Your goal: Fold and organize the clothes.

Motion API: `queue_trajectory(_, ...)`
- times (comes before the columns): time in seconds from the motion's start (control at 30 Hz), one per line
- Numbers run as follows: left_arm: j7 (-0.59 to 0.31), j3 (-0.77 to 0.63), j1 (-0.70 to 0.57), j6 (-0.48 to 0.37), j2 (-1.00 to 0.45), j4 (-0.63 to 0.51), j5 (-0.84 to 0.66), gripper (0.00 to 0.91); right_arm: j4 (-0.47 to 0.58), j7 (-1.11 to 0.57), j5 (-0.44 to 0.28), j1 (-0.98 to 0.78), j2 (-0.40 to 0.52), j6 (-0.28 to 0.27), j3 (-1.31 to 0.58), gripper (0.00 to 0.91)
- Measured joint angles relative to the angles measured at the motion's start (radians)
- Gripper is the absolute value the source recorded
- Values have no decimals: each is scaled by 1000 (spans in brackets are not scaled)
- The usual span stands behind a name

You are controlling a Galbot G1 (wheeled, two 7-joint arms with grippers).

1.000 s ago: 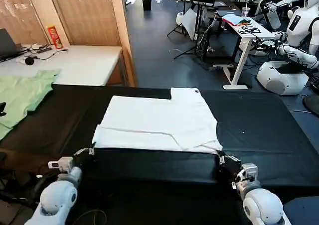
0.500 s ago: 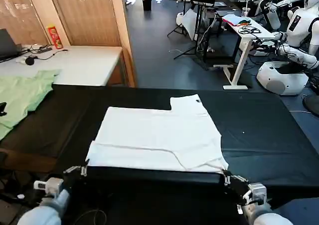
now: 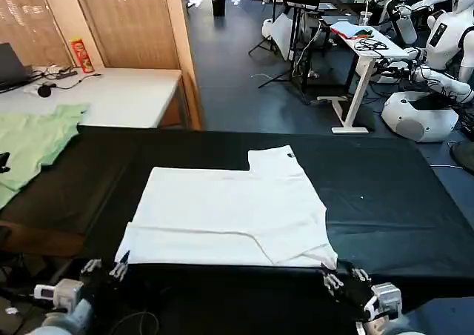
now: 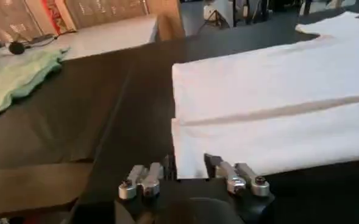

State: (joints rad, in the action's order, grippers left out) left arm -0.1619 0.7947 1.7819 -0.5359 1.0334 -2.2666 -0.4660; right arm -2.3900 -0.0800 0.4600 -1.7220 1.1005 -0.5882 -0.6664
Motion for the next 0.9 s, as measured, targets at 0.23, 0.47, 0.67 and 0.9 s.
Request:
queue_trajectory(0.23, -27, -8, -217, -24, -35, 37, -182, 878, 193, 2, 16, 299, -41, 54, 59, 878)
queue_trajectory(0.47, -24, -153, -545, -36, -53, 249, -232, 878, 459, -23, 13, 640, -40, 46, 197, 878)
queue_trajectory(0.67, -25, -305, -793, -56, -26, 483, -238, 878, 702, -49, 14, 876, 9, 9, 321, 878)
queue_trajectory(0.9, -4, -427, -997, -81, 10, 712, -244, 878, 931, -50, 30, 1072, 69, -34, 417, 878)
